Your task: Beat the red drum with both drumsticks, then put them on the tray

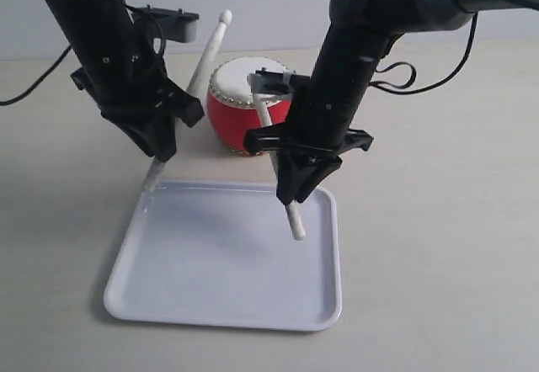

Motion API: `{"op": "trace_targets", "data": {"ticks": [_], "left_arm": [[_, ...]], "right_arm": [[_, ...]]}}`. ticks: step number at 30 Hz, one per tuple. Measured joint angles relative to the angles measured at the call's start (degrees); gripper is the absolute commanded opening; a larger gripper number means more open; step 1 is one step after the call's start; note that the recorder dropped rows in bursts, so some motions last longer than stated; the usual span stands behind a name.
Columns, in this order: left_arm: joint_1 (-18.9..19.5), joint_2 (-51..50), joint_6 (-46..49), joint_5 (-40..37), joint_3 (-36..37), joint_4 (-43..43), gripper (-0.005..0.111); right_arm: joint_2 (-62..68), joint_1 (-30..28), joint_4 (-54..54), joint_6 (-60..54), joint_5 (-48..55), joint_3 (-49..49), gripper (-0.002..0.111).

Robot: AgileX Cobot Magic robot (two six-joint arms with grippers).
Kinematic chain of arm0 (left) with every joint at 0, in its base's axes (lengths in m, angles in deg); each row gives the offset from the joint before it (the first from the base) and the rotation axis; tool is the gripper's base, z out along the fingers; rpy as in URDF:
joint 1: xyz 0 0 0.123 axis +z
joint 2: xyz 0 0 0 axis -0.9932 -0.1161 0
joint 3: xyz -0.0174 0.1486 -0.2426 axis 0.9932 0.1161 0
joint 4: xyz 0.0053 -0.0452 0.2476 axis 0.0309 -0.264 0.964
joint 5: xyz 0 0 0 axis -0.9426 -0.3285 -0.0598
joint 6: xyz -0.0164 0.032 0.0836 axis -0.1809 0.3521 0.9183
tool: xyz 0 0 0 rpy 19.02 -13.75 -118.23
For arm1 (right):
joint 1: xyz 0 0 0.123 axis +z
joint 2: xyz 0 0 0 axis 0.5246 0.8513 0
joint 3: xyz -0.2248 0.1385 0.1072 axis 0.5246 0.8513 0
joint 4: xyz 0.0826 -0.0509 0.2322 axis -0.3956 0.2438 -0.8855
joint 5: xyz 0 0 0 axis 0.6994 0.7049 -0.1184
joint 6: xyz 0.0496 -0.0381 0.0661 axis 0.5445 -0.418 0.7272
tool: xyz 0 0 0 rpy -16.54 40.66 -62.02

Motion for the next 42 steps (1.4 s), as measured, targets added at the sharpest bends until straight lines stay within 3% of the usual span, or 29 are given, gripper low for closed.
{"op": "trace_targets", "data": {"ticks": [6, 11, 15, 22, 27, 32, 42], "left_arm": [[0.0, -10.2, 0.5, -0.1, 0.0, -3.0, 0.0], [0.0, -12.7, 0.6, -0.1, 0.0, -5.0, 0.0], [0.0, -9.7, 0.6, -0.1, 0.0, -5.2, 0.0], [0.0, -0.5, -0.5, 0.0, 0.0, -5.2, 0.0], [0.0, 6.4, -0.7, 0.0, 0.0, -5.2, 0.0], [0.0, 10.8, -0.7, -0.1, 0.0, -5.2, 0.0], [0.0, 12.6, -0.7, -0.1, 0.9, -4.9, 0.0]], "right_arm": [[-12.4, 0.0, 1.3, 0.1, 0.0, 0.0, 0.0], [-20.6, 0.0, 5.1, -0.1, 0.1, 0.0, 0.0], [-18.2, 0.0, 7.8, 0.0, 0.4, 0.0, 0.0], [-0.7, 0.0, 3.3, 0.0, 0.4, 0.0, 0.0], [5.0, 0.0, 0.8, 0.1, 0.8, 0.0, 0.0], [3.9, -0.2, 1.1, 1.8, 0.7, 0.0, 0.0], [-13.6, -0.4, 2.0, -3.8, 0.2, 0.0, 0.0]]}}
